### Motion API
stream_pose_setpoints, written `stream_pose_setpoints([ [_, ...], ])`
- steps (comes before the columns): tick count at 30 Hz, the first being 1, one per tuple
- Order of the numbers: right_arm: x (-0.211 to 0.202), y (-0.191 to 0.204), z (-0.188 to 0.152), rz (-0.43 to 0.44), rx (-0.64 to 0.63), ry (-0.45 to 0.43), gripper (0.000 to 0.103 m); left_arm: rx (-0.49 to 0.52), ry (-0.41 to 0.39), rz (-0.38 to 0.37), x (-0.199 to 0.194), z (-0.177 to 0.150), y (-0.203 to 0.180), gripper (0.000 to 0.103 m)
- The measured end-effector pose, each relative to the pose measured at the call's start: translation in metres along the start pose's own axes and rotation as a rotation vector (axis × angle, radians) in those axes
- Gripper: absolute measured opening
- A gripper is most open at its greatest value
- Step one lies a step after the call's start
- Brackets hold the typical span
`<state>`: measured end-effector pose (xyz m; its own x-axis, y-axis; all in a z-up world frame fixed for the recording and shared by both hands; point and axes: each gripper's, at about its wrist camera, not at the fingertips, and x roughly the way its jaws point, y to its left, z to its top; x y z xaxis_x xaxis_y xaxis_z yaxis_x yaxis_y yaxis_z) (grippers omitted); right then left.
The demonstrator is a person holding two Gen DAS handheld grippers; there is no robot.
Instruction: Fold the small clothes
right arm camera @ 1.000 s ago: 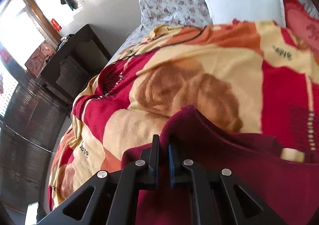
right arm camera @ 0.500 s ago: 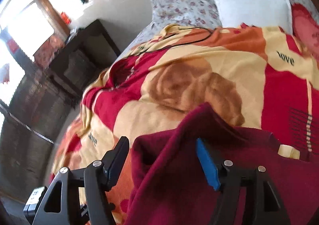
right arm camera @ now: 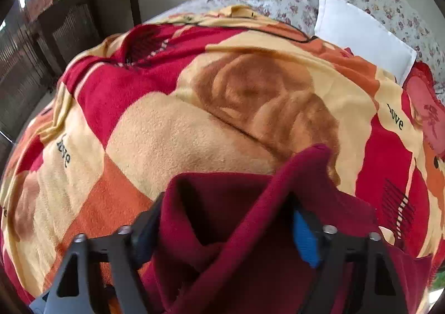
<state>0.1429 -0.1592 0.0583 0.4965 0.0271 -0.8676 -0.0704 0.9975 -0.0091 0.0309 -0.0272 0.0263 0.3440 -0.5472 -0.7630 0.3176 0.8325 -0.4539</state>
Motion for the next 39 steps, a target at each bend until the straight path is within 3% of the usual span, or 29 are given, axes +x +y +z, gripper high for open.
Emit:
stream_pose_setpoints([
  [1,-0.004,-0.008,-0.001,0.033,0.021,-0.013,0.055,0.004,-0.003,0.000,0.001,0.001,0.000,0.084],
  [4,-0.017,-0.033,-0.003,0.174,0.121,-0.046,0.023,0.015,-0.014,0.005,0.006,0.005,-0.005,0.087],
  [6,-0.024,-0.049,-0.007,0.253,0.189,-0.057,0.020,0.023,-0.019,0.012,0.008,0.005,-0.008,0.088],
  [11,-0.034,-0.063,-0.018,0.344,0.254,-0.084,0.018,0.039,-0.005,-0.021,0.017,0.010,-0.019,0.085],
  [12,-0.034,-0.063,-0.019,0.350,0.256,-0.084,0.018,0.039,0.002,-0.039,0.018,0.010,-0.020,0.078],
  [13,-0.035,-0.062,-0.020,0.356,0.254,-0.083,0.018,0.037,0.014,-0.048,0.019,0.010,-0.022,0.057],
  [14,-0.035,-0.061,-0.021,0.360,0.248,-0.084,0.018,0.037,0.024,-0.047,0.021,0.011,-0.023,0.049],
  [19,-0.034,-0.061,-0.021,0.363,0.249,-0.080,0.018,0.056,0.008,-0.070,0.016,0.008,-0.027,0.029],
  [28,-0.067,-0.071,-0.027,0.363,0.246,-0.160,0.016,0.107,-0.036,-0.095,-0.013,0.009,-0.048,0.022],
  [39,-0.133,-0.131,-0.058,0.370,0.312,-0.272,0.015,0.273,-0.080,-0.143,-0.049,0.003,-0.128,0.022],
])
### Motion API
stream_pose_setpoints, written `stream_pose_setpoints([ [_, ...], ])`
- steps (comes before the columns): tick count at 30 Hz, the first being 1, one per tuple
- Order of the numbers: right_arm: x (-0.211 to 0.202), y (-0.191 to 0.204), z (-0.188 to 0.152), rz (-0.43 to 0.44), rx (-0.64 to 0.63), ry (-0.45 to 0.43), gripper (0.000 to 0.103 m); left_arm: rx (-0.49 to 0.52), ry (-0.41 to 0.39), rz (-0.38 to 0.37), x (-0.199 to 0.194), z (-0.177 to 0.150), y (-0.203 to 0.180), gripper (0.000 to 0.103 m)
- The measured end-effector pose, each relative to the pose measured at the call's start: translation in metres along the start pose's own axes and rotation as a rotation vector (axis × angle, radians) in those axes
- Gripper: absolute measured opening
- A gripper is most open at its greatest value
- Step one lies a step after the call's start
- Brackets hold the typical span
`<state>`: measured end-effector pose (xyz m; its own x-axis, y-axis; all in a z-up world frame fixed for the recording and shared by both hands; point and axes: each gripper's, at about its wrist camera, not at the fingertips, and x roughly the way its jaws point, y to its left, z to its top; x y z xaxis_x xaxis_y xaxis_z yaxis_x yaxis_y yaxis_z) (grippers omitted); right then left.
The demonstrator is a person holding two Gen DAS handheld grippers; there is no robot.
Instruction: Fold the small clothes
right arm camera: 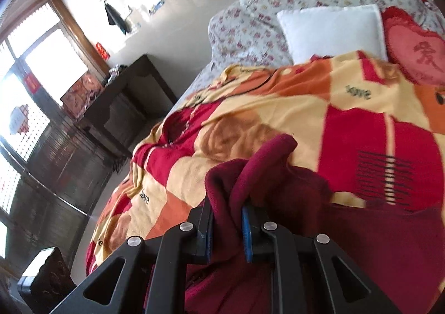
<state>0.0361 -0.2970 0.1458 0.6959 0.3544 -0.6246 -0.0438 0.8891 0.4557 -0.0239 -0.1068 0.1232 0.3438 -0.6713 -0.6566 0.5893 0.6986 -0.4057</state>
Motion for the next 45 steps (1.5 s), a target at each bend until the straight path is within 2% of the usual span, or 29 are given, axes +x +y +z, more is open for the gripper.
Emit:
stream_pose_setpoints([
  [7,-0.071,-0.050,-0.008,-0.035,0.037,-0.084,0.015,0.137,0.012,-0.050,0.012,0.006,-0.076,0.022],
  [13,-0.114,-0.103,-0.028,-0.081,0.094,-0.114,0.014,0.215,0.075,-0.092,0.054,-0.007,-0.136,0.022],
  [17,-0.123,-0.134,-0.045,-0.144,0.119,-0.102,0.014,0.216,0.129,-0.099,0.083,-0.024,-0.159,0.022],
  [22,-0.109,-0.175,-0.071,-0.247,0.167,-0.043,0.014,0.228,0.191,-0.086,0.109,-0.041,-0.171,0.023],
  [24,-0.106,-0.188,-0.080,-0.241,0.201,-0.039,0.014,0.242,0.214,-0.081,0.110,-0.045,-0.174,0.026],
  [25,-0.107,-0.194,-0.084,-0.227,0.227,-0.042,0.014,0.250,0.228,-0.088,0.106,-0.046,-0.175,0.031],
  [26,-0.109,-0.198,-0.087,-0.226,0.240,-0.041,0.014,0.257,0.255,-0.120,0.100,-0.046,-0.177,0.036],
  [27,-0.113,-0.199,-0.089,-0.235,0.246,-0.041,0.014,0.261,0.276,-0.150,0.093,-0.046,-0.177,0.037],
  [28,-0.119,-0.199,-0.090,-0.263,0.247,-0.046,0.014,0.275,0.283,-0.165,0.083,-0.046,-0.177,0.042],
  [30,-0.136,-0.195,-0.093,-0.317,0.243,-0.059,0.016,0.316,0.253,-0.162,0.062,-0.047,-0.173,0.046],
  [32,-0.158,-0.181,-0.096,-0.267,0.229,-0.100,0.016,0.364,0.195,-0.107,0.040,-0.044,-0.164,0.046],
  [35,-0.174,-0.141,-0.100,-0.202,0.129,-0.128,0.017,0.386,0.145,0.013,0.029,-0.039,-0.143,0.046],
  [37,-0.169,-0.114,-0.102,-0.153,0.070,-0.123,0.017,0.343,0.146,0.072,0.038,-0.033,-0.125,0.046],
  [39,-0.156,-0.098,-0.108,-0.099,0.041,-0.085,0.017,0.282,0.160,0.088,0.050,-0.030,-0.110,0.046],
  [40,-0.144,-0.092,-0.114,-0.108,0.019,-0.051,0.017,0.265,0.164,0.097,0.054,-0.031,-0.107,0.046],
  [43,-0.123,-0.097,-0.137,-0.250,0.007,0.019,0.017,0.203,0.210,0.110,0.081,-0.036,-0.096,0.046],
  [45,-0.119,-0.109,-0.153,-0.319,0.001,0.030,0.015,0.184,0.236,0.105,0.091,-0.044,-0.097,0.046],
])
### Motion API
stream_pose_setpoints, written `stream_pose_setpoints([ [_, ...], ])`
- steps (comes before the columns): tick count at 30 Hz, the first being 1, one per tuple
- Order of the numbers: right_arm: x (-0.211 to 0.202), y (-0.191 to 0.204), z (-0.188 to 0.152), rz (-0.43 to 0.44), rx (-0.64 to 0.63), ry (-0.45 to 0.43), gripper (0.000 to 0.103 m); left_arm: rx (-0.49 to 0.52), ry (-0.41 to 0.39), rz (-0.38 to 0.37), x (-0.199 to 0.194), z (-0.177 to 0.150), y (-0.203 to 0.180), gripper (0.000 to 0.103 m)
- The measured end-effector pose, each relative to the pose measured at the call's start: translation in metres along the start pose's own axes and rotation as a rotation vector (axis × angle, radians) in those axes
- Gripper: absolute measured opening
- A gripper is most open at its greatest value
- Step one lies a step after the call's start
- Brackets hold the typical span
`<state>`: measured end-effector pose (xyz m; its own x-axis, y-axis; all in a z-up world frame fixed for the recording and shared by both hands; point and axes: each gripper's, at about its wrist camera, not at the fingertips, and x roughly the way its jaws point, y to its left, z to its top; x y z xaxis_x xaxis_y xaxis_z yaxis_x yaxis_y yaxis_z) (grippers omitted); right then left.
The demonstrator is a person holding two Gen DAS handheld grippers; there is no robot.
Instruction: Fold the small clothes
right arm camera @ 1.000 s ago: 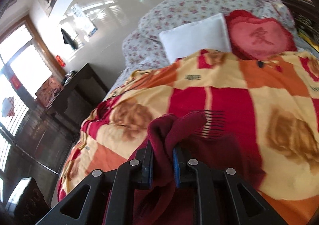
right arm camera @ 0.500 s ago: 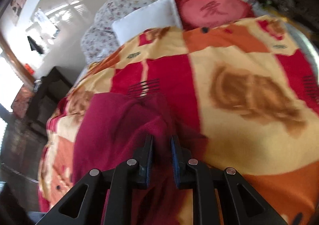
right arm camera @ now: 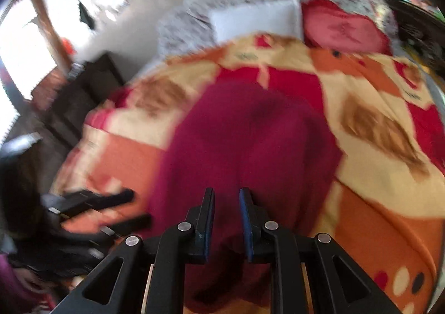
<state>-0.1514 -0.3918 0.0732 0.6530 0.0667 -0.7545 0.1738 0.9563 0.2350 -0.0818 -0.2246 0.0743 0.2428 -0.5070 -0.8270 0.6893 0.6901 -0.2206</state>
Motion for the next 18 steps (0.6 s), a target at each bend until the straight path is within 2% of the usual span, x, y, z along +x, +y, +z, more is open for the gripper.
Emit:
stream_pose_setpoints([
  [1,0.004,-0.006,-0.010,-0.032,-0.009,-0.004,0.015,-0.002,0.003,-0.003,0.002,-0.003,-0.002,0.048],
  [5,0.009,-0.019,-0.016,-0.016,0.019,-0.028,0.014,0.014,-0.015,0.041,0.008,-0.007,-0.014,0.056],
  [9,-0.010,-0.017,-0.008,0.013,0.058,-0.043,0.016,-0.003,-0.026,0.044,-0.001,-0.004,-0.013,0.056],
  [13,-0.026,-0.005,0.003,-0.008,0.056,-0.090,0.017,0.021,-0.081,0.087,-0.013,0.005,-0.014,0.056],
  [16,-0.028,-0.005,0.009,-0.023,0.070,-0.114,0.018,0.026,-0.090,0.094,-0.012,0.014,-0.012,0.056],
  [18,-0.023,-0.008,0.013,-0.039,0.090,-0.117,0.023,0.023,-0.094,0.101,-0.008,0.019,-0.011,0.056],
])
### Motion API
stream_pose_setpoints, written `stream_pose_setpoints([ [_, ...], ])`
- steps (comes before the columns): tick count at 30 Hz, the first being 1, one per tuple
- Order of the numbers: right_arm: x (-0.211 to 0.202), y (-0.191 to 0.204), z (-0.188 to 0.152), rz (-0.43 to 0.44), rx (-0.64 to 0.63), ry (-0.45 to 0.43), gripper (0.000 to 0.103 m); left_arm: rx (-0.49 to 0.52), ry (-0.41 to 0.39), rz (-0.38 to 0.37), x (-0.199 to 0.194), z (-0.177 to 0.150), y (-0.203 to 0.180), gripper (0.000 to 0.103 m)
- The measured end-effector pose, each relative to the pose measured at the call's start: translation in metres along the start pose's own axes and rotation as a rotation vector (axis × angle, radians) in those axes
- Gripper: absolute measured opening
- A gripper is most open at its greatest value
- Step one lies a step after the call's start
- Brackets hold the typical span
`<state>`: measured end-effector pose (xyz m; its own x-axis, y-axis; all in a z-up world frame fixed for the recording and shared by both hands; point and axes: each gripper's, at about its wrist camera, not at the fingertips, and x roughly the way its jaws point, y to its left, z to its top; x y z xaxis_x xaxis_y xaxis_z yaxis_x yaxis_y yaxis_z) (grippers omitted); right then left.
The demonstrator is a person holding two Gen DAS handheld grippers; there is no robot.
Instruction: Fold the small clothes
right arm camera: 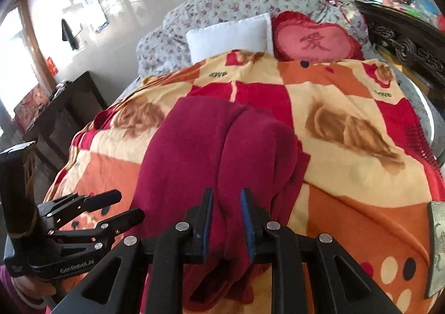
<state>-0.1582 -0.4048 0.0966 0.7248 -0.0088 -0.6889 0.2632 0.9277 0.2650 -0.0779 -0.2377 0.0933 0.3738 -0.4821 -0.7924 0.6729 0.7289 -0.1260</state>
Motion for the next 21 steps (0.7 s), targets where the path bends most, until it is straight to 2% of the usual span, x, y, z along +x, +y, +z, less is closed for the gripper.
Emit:
stream_pose_setpoints([
  [3,0.011,-0.005,0.004,0.003,0.026,0.002,0.024,-0.002,0.001,0.009,0.011,0.007,0.001,0.056],
  [6,0.026,-0.012,0.004,-0.030,0.029,0.020,0.024,-0.006,0.011,0.000,0.020,0.011,0.001,0.056],
  [9,0.033,-0.020,0.001,-0.062,0.028,0.017,0.024,-0.006,0.017,-0.001,0.030,0.014,0.000,0.060],
  [10,0.037,-0.024,0.000,-0.119,0.013,0.019,0.029,-0.006,0.015,0.000,0.031,0.014,-0.001,0.063],
  [11,0.041,-0.031,-0.002,-0.126,0.028,0.028,0.036,-0.010,0.015,-0.002,0.034,0.015,-0.002,0.066],
  [14,0.037,-0.055,-0.007,0.008,0.172,0.008,0.039,-0.020,0.017,-0.014,0.036,0.015,-0.001,0.067],
  [16,0.029,-0.057,-0.009,0.015,0.175,-0.016,0.041,-0.039,0.017,-0.053,0.032,0.015,0.006,0.067],
  [19,0.018,-0.061,-0.015,0.044,0.197,-0.036,0.060,-0.077,0.021,-0.114,0.028,0.016,0.019,0.068],
  [21,0.018,-0.063,-0.018,0.076,0.230,-0.034,0.063,-0.099,0.023,-0.137,0.028,0.015,0.026,0.069],
])
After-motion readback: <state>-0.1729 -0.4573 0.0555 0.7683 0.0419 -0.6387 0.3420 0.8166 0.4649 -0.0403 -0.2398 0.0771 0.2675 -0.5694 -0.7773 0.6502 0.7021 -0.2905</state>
